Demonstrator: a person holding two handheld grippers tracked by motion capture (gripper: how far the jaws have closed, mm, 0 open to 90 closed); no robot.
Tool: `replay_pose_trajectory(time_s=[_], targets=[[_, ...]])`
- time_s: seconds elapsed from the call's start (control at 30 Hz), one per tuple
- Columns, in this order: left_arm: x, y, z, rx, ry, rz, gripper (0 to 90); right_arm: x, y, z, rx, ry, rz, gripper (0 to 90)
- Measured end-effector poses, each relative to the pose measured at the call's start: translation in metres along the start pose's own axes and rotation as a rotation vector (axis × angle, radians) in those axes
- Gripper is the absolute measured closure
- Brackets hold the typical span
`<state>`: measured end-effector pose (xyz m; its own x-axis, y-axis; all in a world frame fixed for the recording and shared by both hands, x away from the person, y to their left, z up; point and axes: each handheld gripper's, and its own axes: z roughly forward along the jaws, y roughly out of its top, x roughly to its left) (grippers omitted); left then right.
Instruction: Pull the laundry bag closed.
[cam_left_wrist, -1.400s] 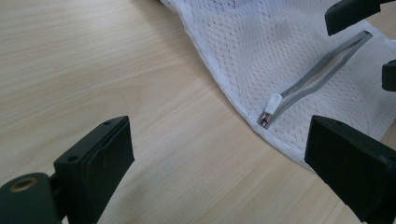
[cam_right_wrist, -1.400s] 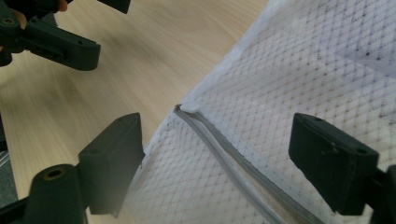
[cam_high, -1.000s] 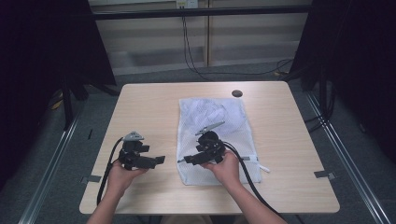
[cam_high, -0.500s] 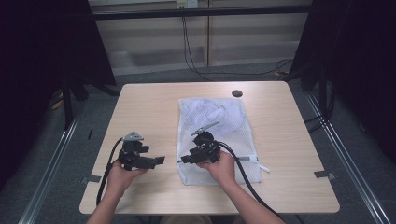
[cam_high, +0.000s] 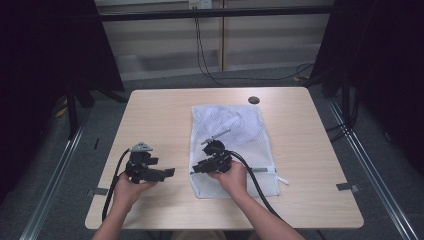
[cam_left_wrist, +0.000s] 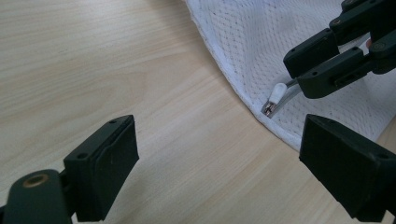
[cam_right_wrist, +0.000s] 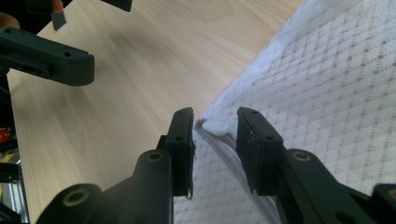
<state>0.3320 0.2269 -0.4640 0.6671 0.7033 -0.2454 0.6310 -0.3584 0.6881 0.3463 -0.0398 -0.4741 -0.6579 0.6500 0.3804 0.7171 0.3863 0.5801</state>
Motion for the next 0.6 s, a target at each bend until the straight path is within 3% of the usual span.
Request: replay_pose_trajectory(time_s=[0.4, 0.6], targets=[[0.001, -0.002, -0.001, 0.000, -0.001, -0.011, 11.7, 0.004, 0.005, 0.011, 0.026, -0.016, 0.024, 69.0], [0.003, -0.001, -0.002, -0.004, 0.004, -0.004, 11.8, 0.006, 0.006, 0.013, 0.029, 0.000, 0.028, 72.2]])
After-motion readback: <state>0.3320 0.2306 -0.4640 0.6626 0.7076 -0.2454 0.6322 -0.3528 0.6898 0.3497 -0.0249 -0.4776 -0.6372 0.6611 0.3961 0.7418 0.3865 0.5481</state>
